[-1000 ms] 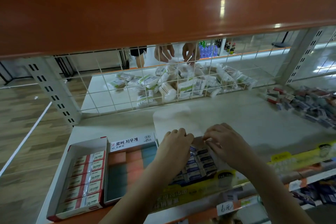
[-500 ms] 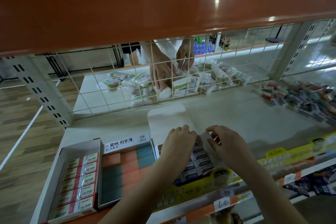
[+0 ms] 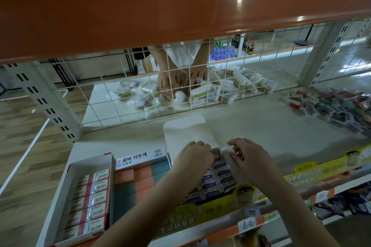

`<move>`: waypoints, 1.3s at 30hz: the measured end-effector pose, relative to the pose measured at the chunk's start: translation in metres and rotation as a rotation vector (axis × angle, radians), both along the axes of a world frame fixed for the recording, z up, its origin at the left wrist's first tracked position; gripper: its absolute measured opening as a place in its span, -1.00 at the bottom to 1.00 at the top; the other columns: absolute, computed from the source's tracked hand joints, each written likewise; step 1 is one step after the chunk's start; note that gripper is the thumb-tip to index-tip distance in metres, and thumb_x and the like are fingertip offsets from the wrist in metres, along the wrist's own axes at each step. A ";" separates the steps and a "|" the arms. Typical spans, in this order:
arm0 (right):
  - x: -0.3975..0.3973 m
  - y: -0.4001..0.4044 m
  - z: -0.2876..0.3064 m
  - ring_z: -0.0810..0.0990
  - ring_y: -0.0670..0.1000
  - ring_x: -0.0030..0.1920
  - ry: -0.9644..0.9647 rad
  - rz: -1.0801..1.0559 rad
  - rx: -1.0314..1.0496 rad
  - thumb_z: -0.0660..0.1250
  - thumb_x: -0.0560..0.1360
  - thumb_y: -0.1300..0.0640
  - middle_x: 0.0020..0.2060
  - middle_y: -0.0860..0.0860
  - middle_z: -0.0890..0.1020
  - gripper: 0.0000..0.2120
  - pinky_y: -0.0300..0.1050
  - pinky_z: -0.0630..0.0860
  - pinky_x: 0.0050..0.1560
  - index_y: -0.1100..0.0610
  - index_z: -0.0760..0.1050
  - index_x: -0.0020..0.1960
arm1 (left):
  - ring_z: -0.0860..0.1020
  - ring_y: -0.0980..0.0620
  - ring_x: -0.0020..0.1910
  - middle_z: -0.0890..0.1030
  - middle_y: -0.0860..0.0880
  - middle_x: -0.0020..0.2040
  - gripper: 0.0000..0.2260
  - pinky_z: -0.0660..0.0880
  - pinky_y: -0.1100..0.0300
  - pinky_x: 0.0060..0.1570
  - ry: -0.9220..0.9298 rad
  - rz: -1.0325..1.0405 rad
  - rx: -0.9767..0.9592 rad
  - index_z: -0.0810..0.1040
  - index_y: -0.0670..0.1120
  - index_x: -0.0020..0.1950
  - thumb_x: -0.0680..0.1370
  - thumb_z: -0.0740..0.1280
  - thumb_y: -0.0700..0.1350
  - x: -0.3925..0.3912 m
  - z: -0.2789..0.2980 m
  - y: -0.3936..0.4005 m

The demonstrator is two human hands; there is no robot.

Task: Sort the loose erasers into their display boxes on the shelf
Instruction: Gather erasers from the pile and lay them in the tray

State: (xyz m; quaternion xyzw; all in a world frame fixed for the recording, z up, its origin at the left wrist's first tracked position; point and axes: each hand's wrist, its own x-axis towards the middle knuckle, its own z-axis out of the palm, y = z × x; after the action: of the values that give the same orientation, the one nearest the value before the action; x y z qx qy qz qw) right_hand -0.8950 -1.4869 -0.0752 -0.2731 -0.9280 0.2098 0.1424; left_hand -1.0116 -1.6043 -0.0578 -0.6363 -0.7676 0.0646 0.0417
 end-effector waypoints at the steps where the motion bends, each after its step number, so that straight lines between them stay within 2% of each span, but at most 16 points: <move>1: 0.000 0.000 0.000 0.41 -0.12 -0.12 0.002 -0.002 -0.002 0.23 0.56 0.14 0.06 0.00 0.56 -0.71 -0.34 0.29 -0.09 0.09 0.43 0.27 | 0.39 -0.06 0.18 0.49 -0.08 0.17 -0.78 0.33 0.13 0.14 0.010 -0.020 -0.007 0.51 -0.14 0.19 0.58 0.18 -0.22 0.000 0.001 0.001; 4: 0.000 0.002 -0.001 0.44 -0.11 -0.10 -0.008 -0.008 -0.022 0.23 0.56 0.12 0.07 -0.01 0.57 -0.72 -0.32 0.34 -0.07 0.08 0.44 0.26 | 0.36 -0.05 0.17 0.49 -0.07 0.14 -0.79 0.34 0.13 0.09 0.057 -0.083 -0.021 0.51 -0.14 0.16 0.56 0.19 -0.24 -0.001 0.003 0.004; 7: 0.000 0.004 -0.001 0.52 -0.04 0.00 -0.030 -0.007 -0.039 0.24 0.56 0.12 0.08 0.00 0.56 -0.72 -0.26 0.39 -0.01 0.08 0.43 0.26 | 0.37 -0.06 0.16 0.50 -0.09 0.11 -0.81 0.34 0.14 0.03 0.102 -0.119 -0.051 0.49 -0.16 0.14 0.57 0.18 -0.26 -0.003 0.004 0.007; 13: 0.000 0.006 -0.003 0.54 -0.01 0.07 -0.045 0.005 -0.041 0.23 0.56 0.11 0.11 0.01 0.57 -0.71 -0.22 0.42 0.05 0.09 0.43 0.27 | 0.40 -0.06 0.14 0.52 -0.08 0.09 -0.82 0.30 0.16 -0.09 0.131 -0.135 -0.119 0.49 -0.16 0.12 0.58 0.17 -0.27 -0.006 0.001 0.012; 16: 0.001 0.008 -0.004 0.53 -0.01 0.07 -0.053 0.025 -0.028 0.21 0.57 0.10 0.11 0.00 0.57 -0.71 -0.22 0.41 0.05 0.09 0.42 0.27 | 0.41 -0.07 0.13 0.53 -0.10 0.11 -0.82 0.34 0.14 -0.02 0.166 -0.140 -0.150 0.50 -0.17 0.13 0.57 0.19 -0.27 -0.002 0.003 0.012; 19: 0.001 0.013 -0.003 0.52 -0.05 -0.04 -0.043 0.061 -0.041 0.23 0.56 0.10 0.04 0.00 0.59 -0.74 -0.24 0.41 0.00 0.10 0.46 0.23 | 0.44 -0.08 0.11 0.54 -0.10 0.08 -0.84 0.35 0.10 0.05 0.203 -0.149 -0.151 0.50 -0.16 0.10 0.56 0.20 -0.24 0.003 0.007 0.015; 22: 0.001 0.025 0.003 0.53 -0.06 -0.12 -0.003 0.104 -0.061 0.28 0.54 0.12 -0.05 0.00 0.61 -0.76 -0.24 0.44 -0.06 0.12 0.50 0.19 | 0.47 -0.04 0.07 0.56 -0.06 0.03 -0.81 0.34 0.12 0.04 0.127 -0.132 -0.049 0.55 -0.11 0.08 0.60 0.15 -0.14 0.001 0.015 0.023; 25: 0.002 0.043 0.011 0.49 -0.10 -0.17 -0.012 0.117 -0.013 0.28 0.54 0.10 -0.04 -0.01 0.60 -0.73 -0.26 0.42 -0.10 0.11 0.49 0.22 | 0.45 -0.04 0.16 0.56 -0.05 0.11 -0.74 0.31 0.10 0.16 0.022 -0.068 -0.028 0.53 -0.07 0.18 0.61 0.15 -0.02 -0.001 0.036 0.040; 29: 0.008 0.075 0.020 0.53 -0.01 -0.01 -0.074 0.094 0.081 0.28 0.53 0.07 0.05 0.02 0.57 -0.71 -0.16 0.45 0.02 0.09 0.47 0.23 | 0.43 -0.08 0.17 0.53 -0.08 0.15 -0.69 0.33 0.06 0.11 0.015 0.016 -0.012 0.50 -0.06 0.21 0.61 0.13 0.06 0.005 0.065 0.077; 34: 0.027 0.129 0.026 0.44 0.07 0.23 -0.198 0.065 0.159 0.29 0.52 0.07 0.20 0.07 0.50 -0.62 -0.03 0.41 0.22 0.09 0.40 0.32 | 0.42 -0.10 0.24 0.49 -0.09 0.24 -0.65 0.31 0.04 0.19 0.046 0.039 -0.057 0.45 -0.05 0.29 0.61 0.12 0.10 0.032 0.079 0.134; 39: 0.065 0.192 0.028 0.40 0.10 0.29 -0.291 -0.019 0.216 0.29 0.52 0.08 0.28 0.09 0.44 -0.59 -0.06 0.35 0.25 0.11 0.37 0.34 | 0.42 -0.09 0.25 0.47 -0.11 0.27 -0.67 0.34 0.07 0.18 -0.130 0.007 -0.034 0.44 -0.09 0.32 0.61 0.17 0.01 0.074 0.070 0.208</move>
State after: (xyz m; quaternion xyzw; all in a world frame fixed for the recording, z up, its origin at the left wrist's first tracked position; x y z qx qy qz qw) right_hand -0.8305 -1.2949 -0.0472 -0.2925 -0.9533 0.0659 0.0368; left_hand -0.9379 -1.3964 0.0120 -0.6372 -0.7696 0.0361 -0.0192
